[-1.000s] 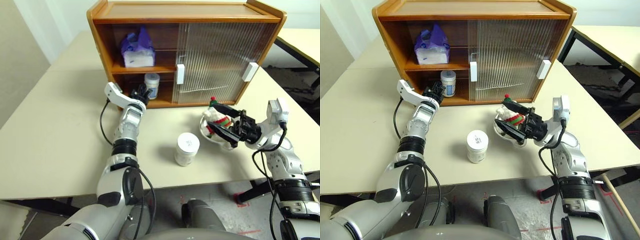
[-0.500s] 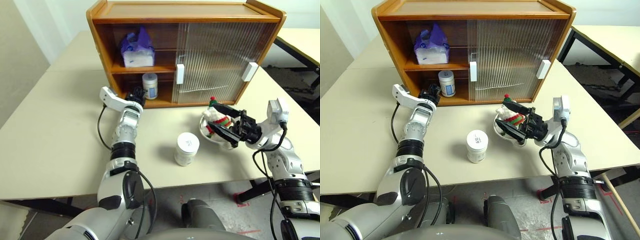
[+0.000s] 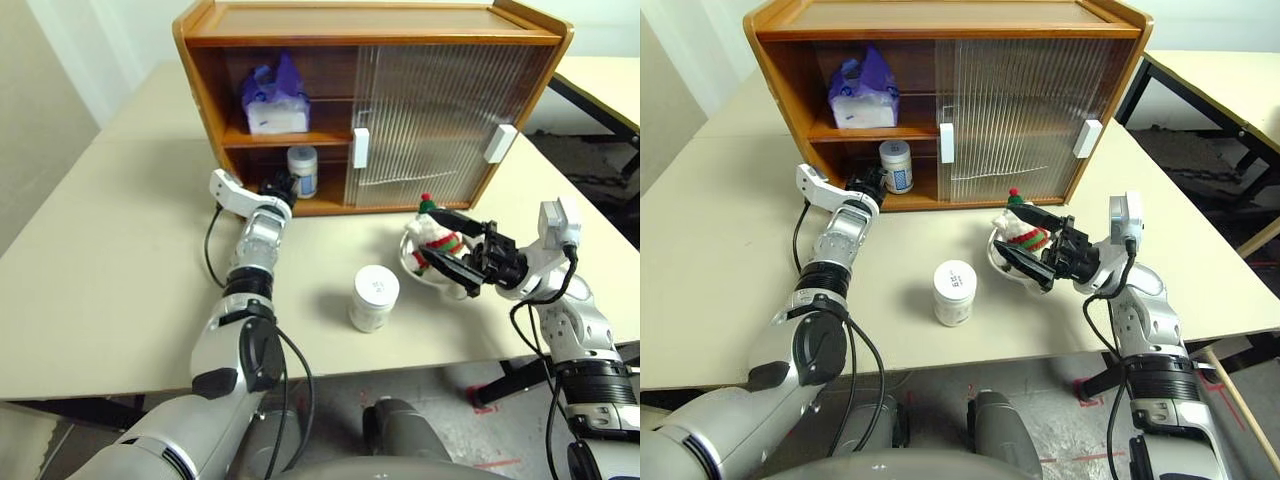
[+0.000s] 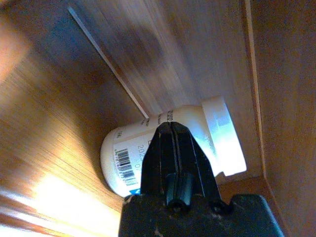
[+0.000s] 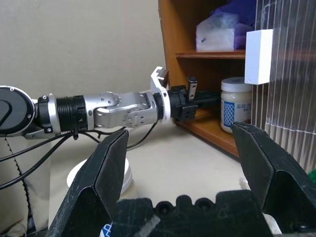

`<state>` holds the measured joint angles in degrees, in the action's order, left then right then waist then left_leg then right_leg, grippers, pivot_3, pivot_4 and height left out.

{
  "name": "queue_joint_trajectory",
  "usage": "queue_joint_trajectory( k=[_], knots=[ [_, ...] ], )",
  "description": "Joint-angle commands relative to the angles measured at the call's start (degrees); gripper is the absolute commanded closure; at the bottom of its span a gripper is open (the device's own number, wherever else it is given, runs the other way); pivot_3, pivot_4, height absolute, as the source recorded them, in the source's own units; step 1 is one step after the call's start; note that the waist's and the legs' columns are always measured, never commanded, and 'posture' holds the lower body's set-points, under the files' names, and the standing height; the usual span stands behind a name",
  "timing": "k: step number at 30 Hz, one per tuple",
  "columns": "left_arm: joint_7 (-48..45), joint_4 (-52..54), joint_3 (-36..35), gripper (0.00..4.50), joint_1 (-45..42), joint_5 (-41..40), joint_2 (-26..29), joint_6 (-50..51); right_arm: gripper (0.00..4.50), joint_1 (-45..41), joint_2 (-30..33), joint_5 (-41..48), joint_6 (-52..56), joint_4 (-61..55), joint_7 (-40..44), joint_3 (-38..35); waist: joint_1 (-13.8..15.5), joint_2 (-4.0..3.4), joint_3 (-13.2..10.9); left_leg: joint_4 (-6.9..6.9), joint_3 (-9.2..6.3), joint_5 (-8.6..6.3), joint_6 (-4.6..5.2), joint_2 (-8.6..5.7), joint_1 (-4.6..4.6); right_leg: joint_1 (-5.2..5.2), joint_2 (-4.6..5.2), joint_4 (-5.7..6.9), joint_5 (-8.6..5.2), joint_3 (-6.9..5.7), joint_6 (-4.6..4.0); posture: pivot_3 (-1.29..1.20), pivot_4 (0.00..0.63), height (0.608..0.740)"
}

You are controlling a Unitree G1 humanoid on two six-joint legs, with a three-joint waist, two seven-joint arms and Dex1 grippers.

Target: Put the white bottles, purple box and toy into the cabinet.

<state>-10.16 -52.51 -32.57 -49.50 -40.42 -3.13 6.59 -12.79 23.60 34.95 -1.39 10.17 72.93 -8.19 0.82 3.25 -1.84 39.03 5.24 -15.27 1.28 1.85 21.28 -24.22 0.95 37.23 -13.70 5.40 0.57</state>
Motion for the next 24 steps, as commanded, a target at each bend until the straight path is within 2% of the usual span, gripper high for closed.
queue_joint_trajectory(
  k=[1, 24],
  knots=[
    [-0.87, -2.56, 0.06, 4.45, -1.57, -0.01, -0.06, 0.22, 0.0, 0.28, 0.58, -0.12, 0.04, -1.03, -0.16, -0.34, 0.01, 0.0, 0.0, 0.0, 0.0, 0.0, 0.0, 0.0, 0.0, 0.0, 0.0, 0.01, 0.0, 0.0, 0.0, 0.06, 0.0, 0.74],
    [-2.05, -7.96, -1.22, 4.45, -4.14, -0.37, -2.61, 0.37, 0.0, 0.79, 0.91, -0.38, 0.18, -2.05, -0.56, -0.03, -0.15, 0.0, 0.0, 0.0, 0.0, 0.0, -0.01, -0.02, 0.03, 0.01, 0.0, -0.04, -0.01, -0.02, 0.03, 0.05, 0.0, 0.74]
  ],
)
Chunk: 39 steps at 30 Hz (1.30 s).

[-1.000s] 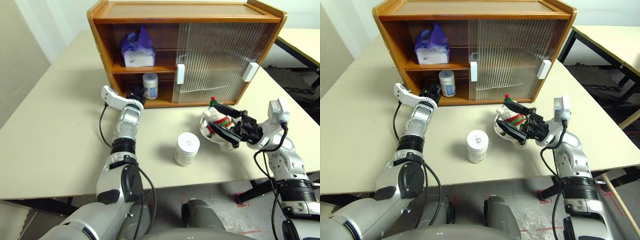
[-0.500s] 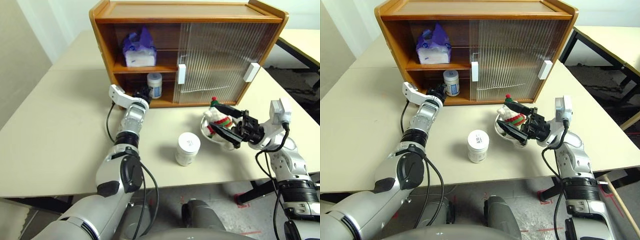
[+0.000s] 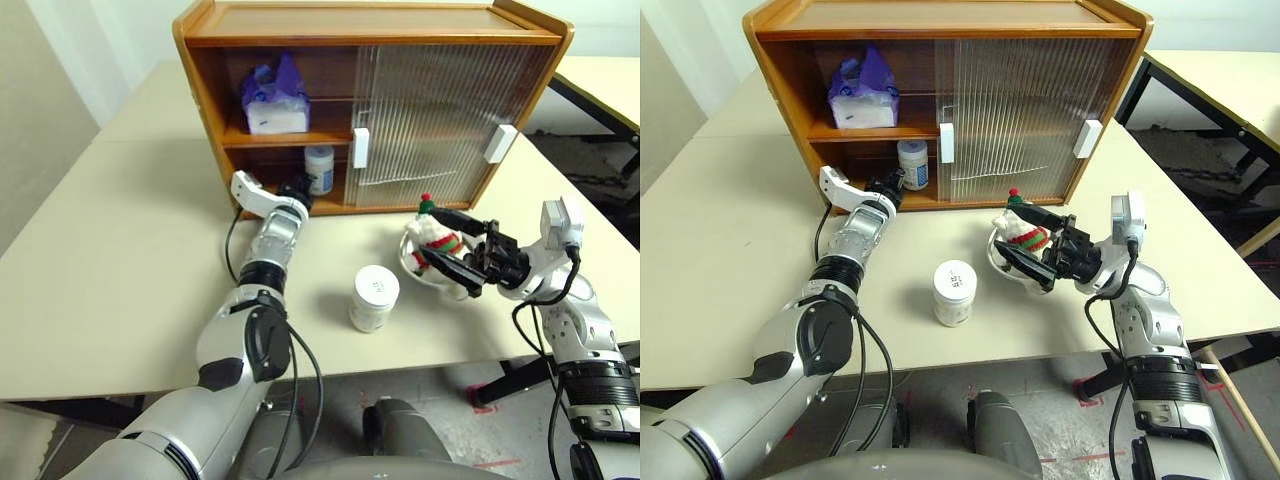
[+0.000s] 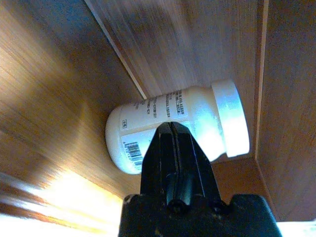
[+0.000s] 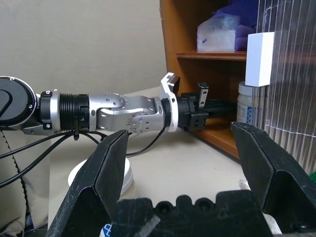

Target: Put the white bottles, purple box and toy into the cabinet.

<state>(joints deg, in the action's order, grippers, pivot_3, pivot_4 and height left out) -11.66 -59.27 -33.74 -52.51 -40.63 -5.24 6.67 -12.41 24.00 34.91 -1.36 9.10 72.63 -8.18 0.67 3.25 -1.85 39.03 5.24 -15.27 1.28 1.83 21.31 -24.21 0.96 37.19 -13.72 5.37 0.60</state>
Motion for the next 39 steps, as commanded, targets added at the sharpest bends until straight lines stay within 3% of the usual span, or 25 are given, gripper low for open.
queue_joint_trajectory(
  k=[1, 15, 20, 23, 26, 28, 31, 36, 39],
  knots=[
    [-0.67, -1.45, 0.02, 4.45, -1.26, -0.06, -0.6, 0.31, 0.0, 0.45, 0.51, -0.34, 0.15, -1.01, -0.28, -0.04, 0.0, 0.0, 0.0, 0.0, 0.0, 0.0, 0.0, 0.0, 0.0, 0.0, 0.0, 0.0, 0.0, 0.0, 0.0, 0.05, 0.0, 0.74],
    [-2.94, 0.52, 1.33, 4.45, 0.18, 0.35, -1.11, 3.92, 0.0, 0.98, 0.81, -0.19, 0.09, -1.04, -0.35, -0.41, -1.42, 0.0, 0.0, 0.0, -0.03, 0.0, 0.0, -0.01, 0.0, 0.0, 0.0, -0.01, 0.0, 0.0, 0.01, 0.05, 0.0, 0.74],
    [-6.34, 14.91, 7.14, 4.45, 8.98, 1.78, 1.87, 14.49, 0.0, 0.94, 1.27, 0.1, -0.11, -0.33, -0.14, -1.14, -2.58, -0.03, 0.01, -0.02, -0.06, -0.01, -0.01, 0.01, -0.04, 0.0, -0.01, 0.05, -0.03, 0.06, 0.02, 0.05, 0.0, 0.74],
    [-9.52, 26.9, 15.18, 4.45, 16.84, 6.32, 6.51, 19.53, 0.0, 0.77, 1.79, 0.3, -0.23, 0.59, 0.17, -1.82, -2.96, -0.02, 0.01, -0.03, -0.07, -0.01, -0.01, 0.03, -0.06, -0.01, -0.01, 0.12, -0.04, 0.09, 0.01, 0.06, 0.0, 0.74],
    [-19.13, 38.23, 23.93, 3.83, 24.41, 10.75, 12.81, 17.87, 0.0, 0.33, 2.46, 0.44, -0.21, 1.91, 0.58, -2.74, -2.81, -0.04, 0.02, -0.03, -0.06, -0.01, -0.02, 0.03, -0.12, 0.01, -0.02, 0.15, -0.04, 0.13, 0.0, 0.07, 0.0, 0.74],
    [-25.17, 43.35, 28.14, 3.12, 27.91, 13.1, 17.16, 15.56, 0.0, 0.08, 2.93, 0.56, 0.02, 2.65, 0.91, -3.13, -2.68, -0.04, 0.02, -0.03, -0.04, -0.01, -0.02, 0.04, -0.14, 0.02, 0.0, 0.14, -0.03, 0.12, -0.04, 0.08, 0.0, 0.74],
    [-39.39, 47.63, 38.13, 1.95, 32.47, 22.26, 28.29, 4.49, 0.0, -0.52, 3.68, 1.13, 0.53, 3.58, 1.67, -3.85, -2.56, -0.06, 0.03, -0.03, -0.01, -0.01, -0.01, 0.03, -0.17, 0.03, 0.03, 0.14, -0.03, 0.13, -0.08, 0.08, 0.0, 0.74],
    [-54.84, 47.94, 42.17, 0.03, 34.97, 22.28, 33.77, -7.5, 0.0, -0.99, 3.67, 0.88, 0.75, 4.08, 2.94, -3.43, -2.18, -0.13, 0.07, -0.03, 0.03, 0.01, 0.01, 0.21, -0.18, 0.05, 0.12, 0.12, -0.14, 0.12, -0.28, 0.09, 0.0, 0.74],
    [-59.44, 46.41, 43.86, 0.03, 34.87, 23.38, 34.89, -11.22, 0.0, -0.98, 3.04, 0.48, 0.58, 3.97, 2.8, -3.08, -1.7, -0.14, 0.07, -0.03, 0.06, 0.02, 0.04, 0.31, -0.18, 0.04, 0.11, 0.11, -0.13, 0.13, -0.25, 0.09, 0.0, 0.74]
  ],
)
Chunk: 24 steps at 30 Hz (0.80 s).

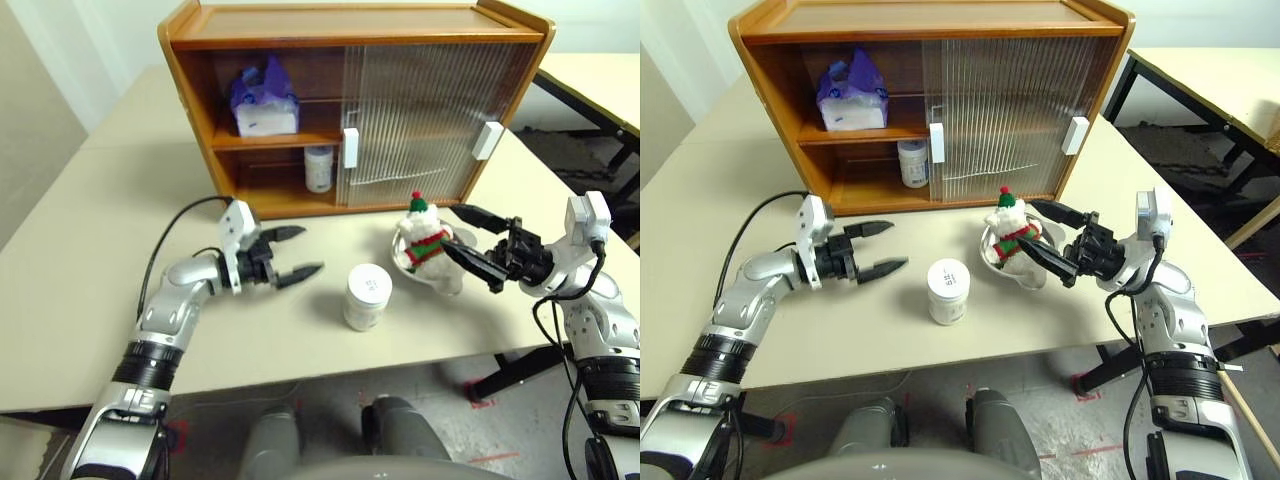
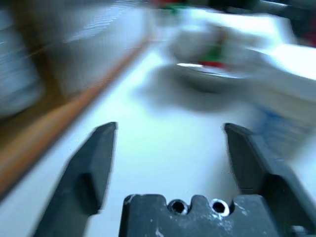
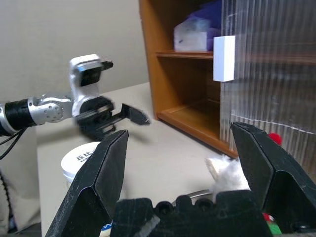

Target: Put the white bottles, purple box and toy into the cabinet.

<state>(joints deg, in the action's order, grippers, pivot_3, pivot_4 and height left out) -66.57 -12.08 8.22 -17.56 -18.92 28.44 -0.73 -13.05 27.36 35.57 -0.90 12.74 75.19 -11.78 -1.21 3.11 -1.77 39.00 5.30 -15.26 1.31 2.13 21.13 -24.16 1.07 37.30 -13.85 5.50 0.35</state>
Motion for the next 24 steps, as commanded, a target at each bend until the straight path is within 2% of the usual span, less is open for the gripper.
queue_joint_trajectory(
  k=[1, 9, 17, 24],
  knots=[
    [-5.57, -1.07, 2.23, 0.03, -0.18, 1.75, 1.2, -4.52, 0.0, -0.29, -0.52, -0.3, 0.1, 0.21, 0.14, 0.65, 0.32, -0.02, 0.01, 0.0, 0.0, 0.01, 0.01, 0.03, 0.01, -0.01, -0.03, 0.0, 0.0, -0.01, 0.01, 0.09, 0.0, 0.74],
    [-13.51, -2.59, 5.91, 0.03, 0.45, 2.48, 1.32, -6.98, 0.0, 0.0, -0.68, -1.55, -0.75, 0.18, -0.31, 1.09, 0.64, -0.12, 0.06, 0.0, 0.06, 0.13, 0.23, 0.21, 0.0, -0.02, -0.09, 0.02, 0.01, -0.02, 0.03, 0.07, 0.0, 0.74],
    [-12.0, -5.7, 6.2, 0.03, -1.45, 1.98, -4.26, -5.74, 0.0, -0.15, -0.9, -1.78, -1.09, 0.08, -0.54, 1.21, 0.64, -0.14, 0.07, 0.0, 0.06, 0.15, 0.27, 0.21, 0.0, -0.03, -0.09, 0.02, 0.03, -0.02, 0.06, 0.07, 0.0, 0.74],
    [-10.56, -9.41, 8.93, 0.03, -4.35, 6.54, -6.75, -5.94, 0.0, -0.19, -0.51, -1.68, -0.87, -0.5, -0.61, 1.14, 0.51, -0.16, 0.08, 0.0, 0.06, 0.16, 0.28, 0.18, 0.0, -0.02, -0.11, 0.03, 0.05, 0.01, 0.09, 0.06, 0.0, 0.74]
  ],
)
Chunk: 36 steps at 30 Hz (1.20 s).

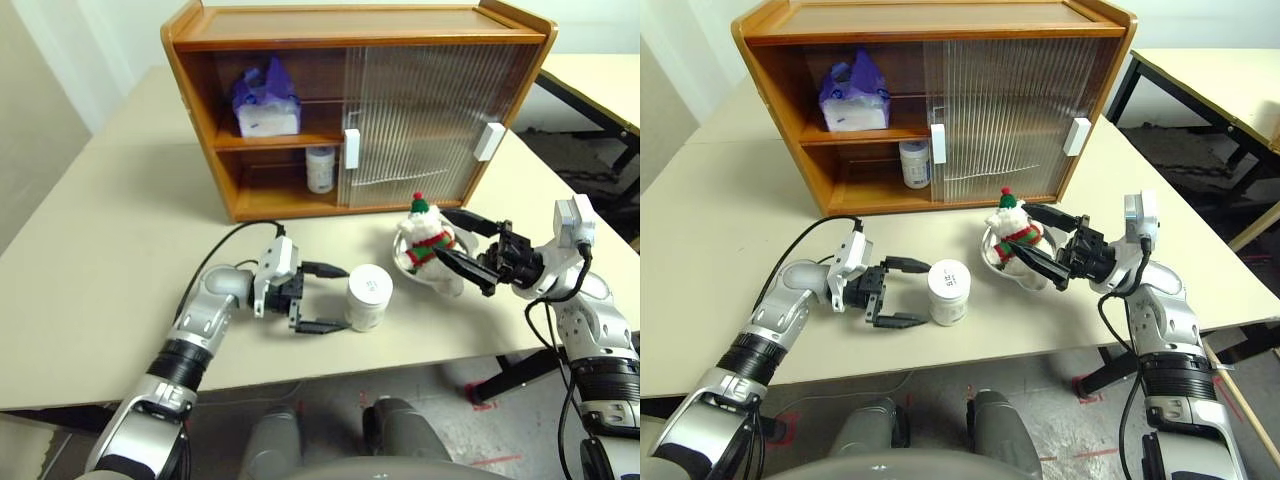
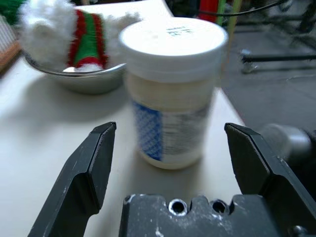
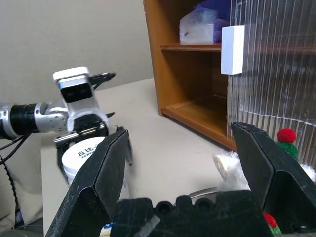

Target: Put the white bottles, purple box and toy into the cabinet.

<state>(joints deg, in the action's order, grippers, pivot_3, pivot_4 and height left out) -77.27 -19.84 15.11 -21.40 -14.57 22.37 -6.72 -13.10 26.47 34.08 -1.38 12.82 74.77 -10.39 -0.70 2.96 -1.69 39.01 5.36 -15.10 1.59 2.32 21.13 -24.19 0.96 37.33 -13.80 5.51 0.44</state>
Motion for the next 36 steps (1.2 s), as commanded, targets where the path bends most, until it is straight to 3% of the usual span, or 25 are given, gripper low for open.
queue_joint_trajectory(
  k=[1, 13, 16, 19, 27, 36],
  knots=[
    [0.03, -2.12, 2.32, 0.03, -0.77, 2.49, -0.89, -0.01, 0.0, -0.18, 0.44, -0.16, -0.35, -0.56, -0.22, -0.3, 0.0, 0.0, 0.0, 0.0, 0.0, 0.0, 0.0, 0.0, 0.0, 0.0, 0.0, 0.0, 0.0, 0.0, 0.0, 0.06, 0.0, 0.74],
    [0.29, -7.74, 4.65, 0.03, -2.79, 5.16, -3.54, -0.46, 0.0, 0.05, 0.46, -0.21, -0.35, -0.73, -0.69, -0.25, 0.01, 0.0, 0.0, 0.0, -0.01, 0.0, 0.01, -0.01, 0.02, -0.01, 0.01, -0.01, -0.02, 0.0, 0.02, 0.05, 0.0, 0.74],
    [1.42, -10.44, 4.39, 0.62, -4.25, 5.46, -5.37, -0.43, 0.0, -0.04, 0.36, -0.26, -0.53, -0.55, -0.78, -0.2, 0.0, 0.0, 0.0, 0.0, -0.01, 0.0, 0.01, -0.05, 0.02, -0.01, 0.0, 0.0, -0.02, -0.01, 0.03, 0.04, 0.0, 0.74],
    [1.42, -10.73, 4.59, 1.49, -4.5, 6.07, -5.6, 0.64, 0.0, -0.1, 0.47, -0.25, -0.62, -0.45, -0.84, -0.33, -0.08, -0.01, 0.0, 0.0, -0.02, 0.0, 0.01, -0.12, 0.02, -0.01, 0.0, -0.01, -0.01, 0.01, 0.03, 0.04, 0.0, 0.74],
    [1.73, -8.07, 2.32, 1.5, -1.73, 4.81, -2.99, 1.19, 0.0, -1.45, 0.66, -0.46, -1.08, 1.11, -0.34, -0.37, -0.7, -0.02, 0.01, 0.0, -0.02, 0.0, 0.01, -0.03, 0.01, 0.0, 0.0, 0.01, -0.01, 0.03, 0.03, 0.05, 0.0, 0.74],
    [8.42, -7.29, -8.25, 1.5, -2.64, -0.12, -0.72, 2.36, 0.0, -2.87, 0.35, -0.86, -1.55, 2.96, 0.73, 0.2, -1.18, -0.02, 0.01, 0.0, -0.03, 0.01, 0.01, 0.08, -0.02, -0.02, -0.03, 0.06, 0.0, -0.03, 0.02, 0.08, 0.0, 0.74]
  ],
)
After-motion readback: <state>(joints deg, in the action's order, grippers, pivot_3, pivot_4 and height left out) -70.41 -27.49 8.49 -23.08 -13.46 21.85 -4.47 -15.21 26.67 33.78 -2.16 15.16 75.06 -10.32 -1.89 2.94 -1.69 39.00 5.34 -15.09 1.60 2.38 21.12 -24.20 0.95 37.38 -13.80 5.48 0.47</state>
